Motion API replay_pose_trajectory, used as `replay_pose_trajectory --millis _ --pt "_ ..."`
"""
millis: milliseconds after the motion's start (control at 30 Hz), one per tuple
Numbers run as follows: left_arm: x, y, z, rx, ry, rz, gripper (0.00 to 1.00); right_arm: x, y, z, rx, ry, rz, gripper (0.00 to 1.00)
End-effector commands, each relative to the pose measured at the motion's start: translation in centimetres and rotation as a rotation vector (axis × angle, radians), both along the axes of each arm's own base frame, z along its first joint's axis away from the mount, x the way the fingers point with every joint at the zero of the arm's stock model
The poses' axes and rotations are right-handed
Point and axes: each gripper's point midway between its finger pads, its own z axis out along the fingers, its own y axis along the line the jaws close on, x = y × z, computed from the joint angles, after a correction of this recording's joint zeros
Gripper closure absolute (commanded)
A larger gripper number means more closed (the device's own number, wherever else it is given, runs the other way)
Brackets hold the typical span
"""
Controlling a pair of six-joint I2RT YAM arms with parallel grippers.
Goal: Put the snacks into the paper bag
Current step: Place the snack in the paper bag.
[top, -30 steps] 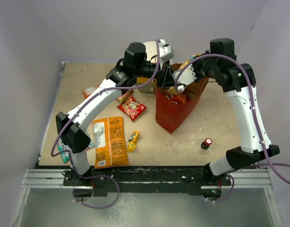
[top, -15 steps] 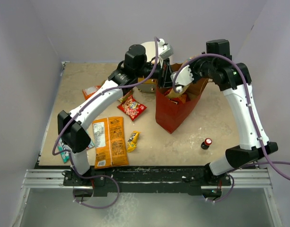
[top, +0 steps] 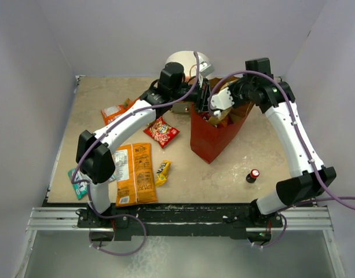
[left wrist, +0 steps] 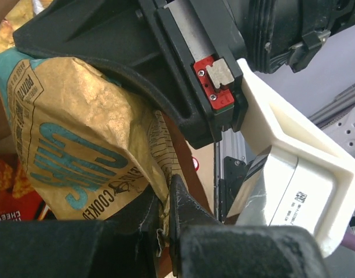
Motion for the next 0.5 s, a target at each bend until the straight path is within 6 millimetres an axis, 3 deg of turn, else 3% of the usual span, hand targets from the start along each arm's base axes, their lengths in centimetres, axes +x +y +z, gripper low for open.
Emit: replay_pose_trajectory --millis 0,233,467 --pt "-0.8 -0.5 2.2 -0.054 -0.058 0.003 1.00 1.0 -0.2 0.2 0.032 -0.053 -0.017 0.98" --pt "0.2 -0.5 0.2 -0.014 -0.062 0.046 1.00 1.8 -0.4 -3.2 0.008 0.004 -0.034 0.95" --pt "1.0 -0.4 -1.6 0.024 -0.076 0.081 0.99 1.8 -0.3 -4.7 0.007 0.050 -0.043 0.92"
